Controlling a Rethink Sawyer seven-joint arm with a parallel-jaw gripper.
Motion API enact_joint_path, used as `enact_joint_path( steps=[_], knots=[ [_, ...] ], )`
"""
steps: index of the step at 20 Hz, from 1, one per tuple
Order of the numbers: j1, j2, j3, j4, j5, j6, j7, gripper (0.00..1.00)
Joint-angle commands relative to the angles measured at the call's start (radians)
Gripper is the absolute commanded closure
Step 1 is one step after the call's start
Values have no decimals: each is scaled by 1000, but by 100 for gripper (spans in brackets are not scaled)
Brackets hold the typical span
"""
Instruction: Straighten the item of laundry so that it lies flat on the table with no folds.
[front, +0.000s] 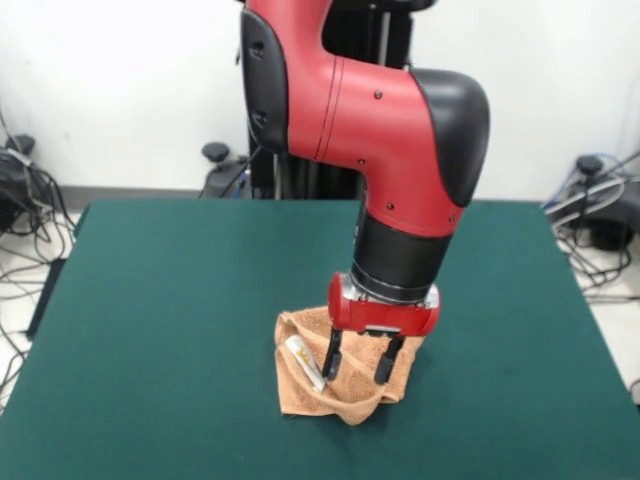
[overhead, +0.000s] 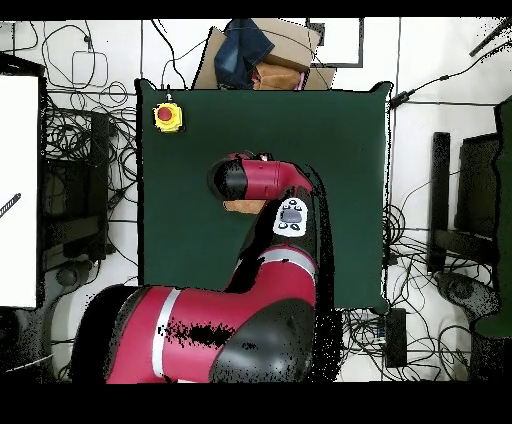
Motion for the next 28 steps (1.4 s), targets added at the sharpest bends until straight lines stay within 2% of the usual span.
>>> enact_joint_path(
  steps=[1, 5, 13, 20, 28],
  knots=[
    [13, 12, 19, 35, 44, -44, 237, 0],
    [23, 0, 12, 53, 52, -47, 253, 0],
    [103, -32, -53, 84, 102, -11, 313, 0],
    [150, 10, -103, 65, 147, -46, 336, 0],
    [156, 32, -136, 56, 177, -76, 314, 0]
  ],
)
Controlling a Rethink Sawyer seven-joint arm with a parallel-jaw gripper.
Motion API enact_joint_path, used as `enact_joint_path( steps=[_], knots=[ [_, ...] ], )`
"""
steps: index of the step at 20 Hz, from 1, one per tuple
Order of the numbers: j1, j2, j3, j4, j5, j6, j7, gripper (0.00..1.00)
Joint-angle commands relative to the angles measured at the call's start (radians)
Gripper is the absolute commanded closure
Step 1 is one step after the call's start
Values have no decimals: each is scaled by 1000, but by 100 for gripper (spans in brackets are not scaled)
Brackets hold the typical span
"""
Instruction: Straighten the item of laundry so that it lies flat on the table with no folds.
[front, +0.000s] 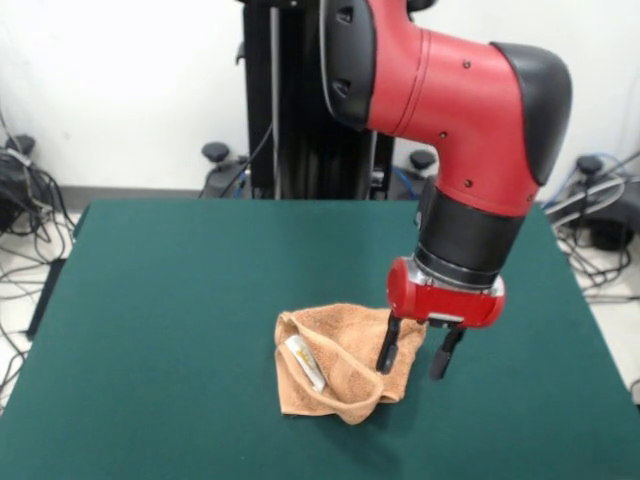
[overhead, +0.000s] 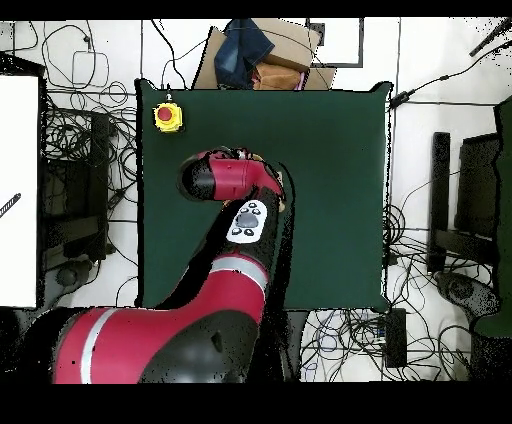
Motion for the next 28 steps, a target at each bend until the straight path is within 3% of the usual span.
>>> enact_joint_path(
  steps=[1, 28],
  knots=[
    [3, 35, -25, 58, 56, -45, 290, 0],
    [-36, 93, -7, 39, 93, -105, 251, 0]
  ],
)
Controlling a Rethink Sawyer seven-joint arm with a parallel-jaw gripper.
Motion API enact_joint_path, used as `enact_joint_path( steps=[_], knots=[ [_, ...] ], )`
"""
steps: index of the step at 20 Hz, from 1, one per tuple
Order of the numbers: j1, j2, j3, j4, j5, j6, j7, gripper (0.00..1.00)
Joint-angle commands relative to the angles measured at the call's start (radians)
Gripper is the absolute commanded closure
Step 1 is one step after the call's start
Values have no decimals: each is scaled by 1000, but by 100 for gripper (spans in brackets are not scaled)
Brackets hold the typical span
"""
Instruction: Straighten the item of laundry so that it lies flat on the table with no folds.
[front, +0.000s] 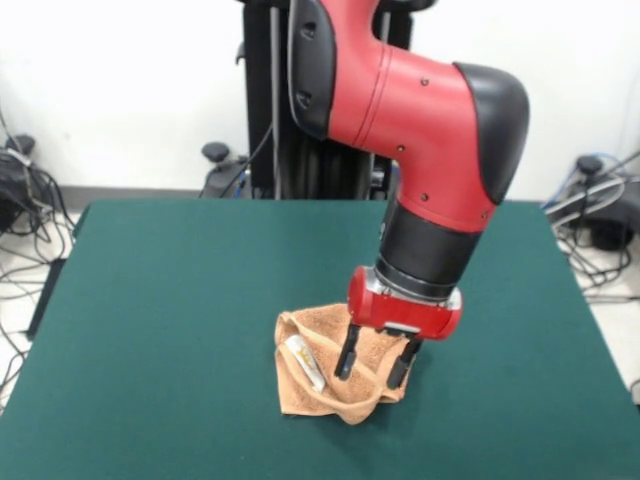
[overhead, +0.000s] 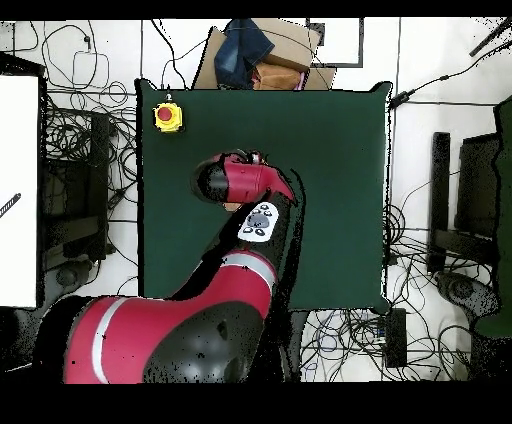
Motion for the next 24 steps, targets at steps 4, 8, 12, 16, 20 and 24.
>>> enact_joint_path(
  steps=[4, 8, 12, 16, 20, 24],
  knots=[
    [-11, 62, 25, 16, 62, -47, 256, 0],
    [-1, 79, 12, 5, 80, -50, 262, 0],
    [6, 85, 3, -8, 100, -39, 262, 0],
    [22, 93, -4, -9, 124, -43, 269, 0],
    [49, 106, -33, -21, 155, -44, 280, 0],
    [50, 79, -32, 4, 163, -48, 274, 0]
  ],
)
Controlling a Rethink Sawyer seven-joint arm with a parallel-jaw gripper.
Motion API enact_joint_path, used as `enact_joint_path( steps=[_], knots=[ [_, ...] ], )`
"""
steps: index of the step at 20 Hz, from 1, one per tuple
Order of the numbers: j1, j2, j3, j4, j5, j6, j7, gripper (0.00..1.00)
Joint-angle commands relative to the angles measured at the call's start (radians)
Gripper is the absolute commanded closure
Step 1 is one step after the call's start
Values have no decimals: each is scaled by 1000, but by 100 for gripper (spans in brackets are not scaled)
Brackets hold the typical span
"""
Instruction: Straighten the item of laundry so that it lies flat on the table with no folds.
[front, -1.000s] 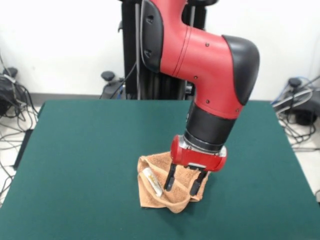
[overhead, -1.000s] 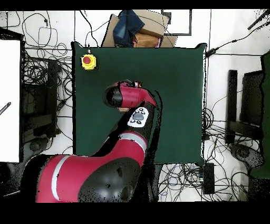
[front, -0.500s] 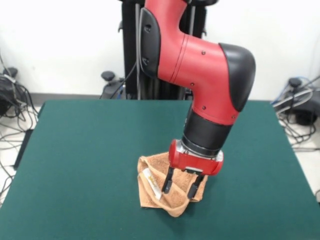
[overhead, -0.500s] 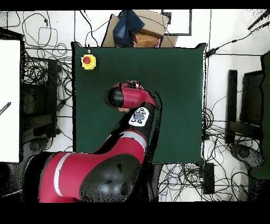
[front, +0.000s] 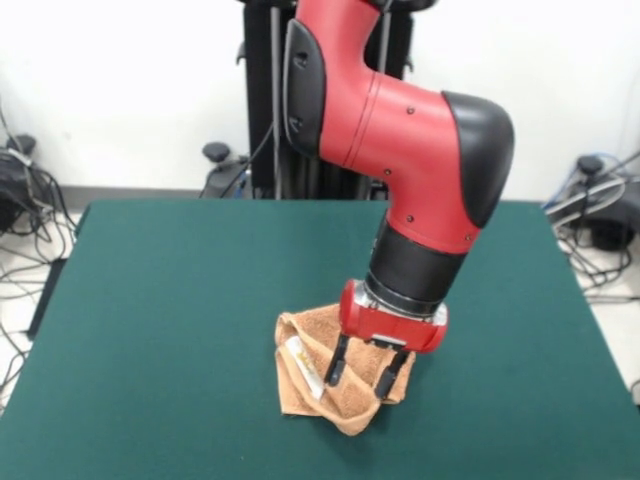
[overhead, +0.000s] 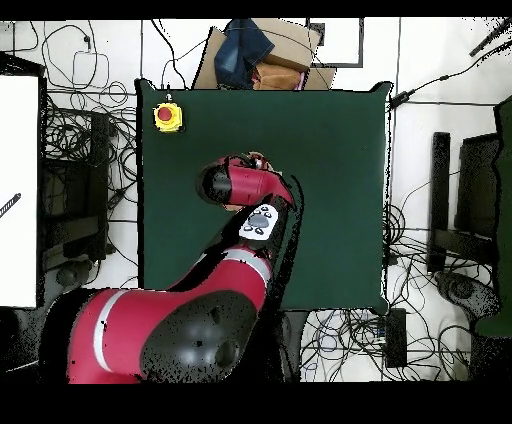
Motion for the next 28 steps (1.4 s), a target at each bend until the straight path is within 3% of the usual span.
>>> enact_joint_path(
  steps=[1, 12, 28],
  knots=[
    [23, -1, 19, 20, 62, -16, 262, 0],
    [23, -5, 24, 22, 57, -28, 250, 0],
    [13, 109, -3, -93, 122, -42, 248, 0]
  ],
)
